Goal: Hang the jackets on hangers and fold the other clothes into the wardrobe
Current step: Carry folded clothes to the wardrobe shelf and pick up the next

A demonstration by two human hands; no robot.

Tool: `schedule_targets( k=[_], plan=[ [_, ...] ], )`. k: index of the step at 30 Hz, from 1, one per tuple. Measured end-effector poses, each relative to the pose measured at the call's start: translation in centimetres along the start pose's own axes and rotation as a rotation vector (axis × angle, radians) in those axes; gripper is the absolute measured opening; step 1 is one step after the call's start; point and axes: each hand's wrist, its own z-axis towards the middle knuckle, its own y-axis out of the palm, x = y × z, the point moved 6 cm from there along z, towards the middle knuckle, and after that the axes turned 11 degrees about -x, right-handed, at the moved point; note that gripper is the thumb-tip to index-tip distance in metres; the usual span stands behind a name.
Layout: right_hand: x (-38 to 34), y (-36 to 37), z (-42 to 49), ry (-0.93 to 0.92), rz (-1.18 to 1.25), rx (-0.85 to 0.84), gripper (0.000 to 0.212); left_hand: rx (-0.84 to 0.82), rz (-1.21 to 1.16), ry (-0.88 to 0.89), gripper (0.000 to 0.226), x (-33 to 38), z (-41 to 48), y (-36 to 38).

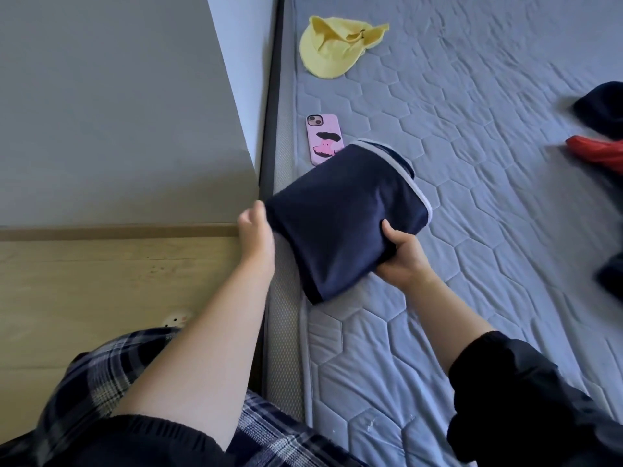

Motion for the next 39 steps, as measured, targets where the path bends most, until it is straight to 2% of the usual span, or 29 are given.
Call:
schedule_targets(
  k=[2, 3, 5, 6, 8, 10, 13, 15, 18, 23, 27, 31, 32, 35, 39],
  plan=[
    [-1.4, 0.2, -0.2, 0.049, -0.14, -0.001, 0.023, 0.089, -0.129, -0.092, 0.046, 0.0, 1.6, -2.6],
    [-2.2, 0.1, -0.1, 0.08, -0.218, 0.029, 0.023, 0.041, -0.13, -0.183, 0.048, -0.3, 2.1, -3.2],
    [-3.1, -1.0, 0.5, 0.16, -0.397, 0.129, 0.023, -0.207, 0.013, -0.376, 0.049, -1.2, 1.4, -2.7],
    [-3.2, -1.7, 0.7, 0.22, -0.488, 0.168, 0.03, -0.341, 0.117, -0.43, 0.05, -2.0, 0.7, -1.9],
    [-2.5, -3.0, 0.7, 0.355, -0.59, 0.2, 0.046, -0.472, 0.287, -0.437, 0.058, -3.3, -0.3, -0.7],
    [-1.8, -3.5, 0.3, 0.416, -0.612, 0.19, 0.054, -0.496, 0.26, -0.402, 0.064, -4.4, -1.0, 0.5],
    [-1.6, -3.0, 0.2, 0.415, -0.6, 0.151, 0.055, -0.433, 0.268, -0.344, 0.035, -4.8, -1.4, 0.9],
    [-1.5, -2.5, 0.1, 0.397, -0.573, 0.131, 0.055, -0.41, 0.154, -0.408, 0.026, -4.7, -1.7, 0.3],
    [-1.4, -1.7, 0.1, 0.312, -0.494, 0.1, 0.044, -0.465, -0.035, -0.5, 0.014, -3.7, -2.5, -0.6],
    [-1.1, 2.4, 0.6, 0.189, -0.382, -0.007, 0.035, -0.485, -0.238, -0.423, 0.014, -0.8, -4.7, -1.8],
    [-1.2, 7.3, 0.4, 0.17, -0.379, -0.08, 0.043, -0.467, -0.324, -0.331, 0.02, 1.9, -5.9, -4.2],
    [-0.9, 14.9, 0.2, 0.117, -0.401, -0.192, 0.016, -0.452, -0.465, -0.145, 0.033, 5.5, -6.8, -8.2],
    [-0.5, 17.2, 0.3, 0.095, -0.419, -0.217, 0.017, -0.443, -0.501, -0.084, 0.034, 6.6, -7.0, -9.6],
    [1.6, 23.5, 0.8, 0.082, -0.446, -0.281, 0.042, -0.394, -0.545, 0.052, 0.034, 10.1, -7.6, -14.5],
    [6.7, 31.3, 2.2, 0.158, -0.421, -0.364, 0.041, -0.293, -0.501, 0.135, 0.03, 13.1, -7.0, -22.7]
  ],
)
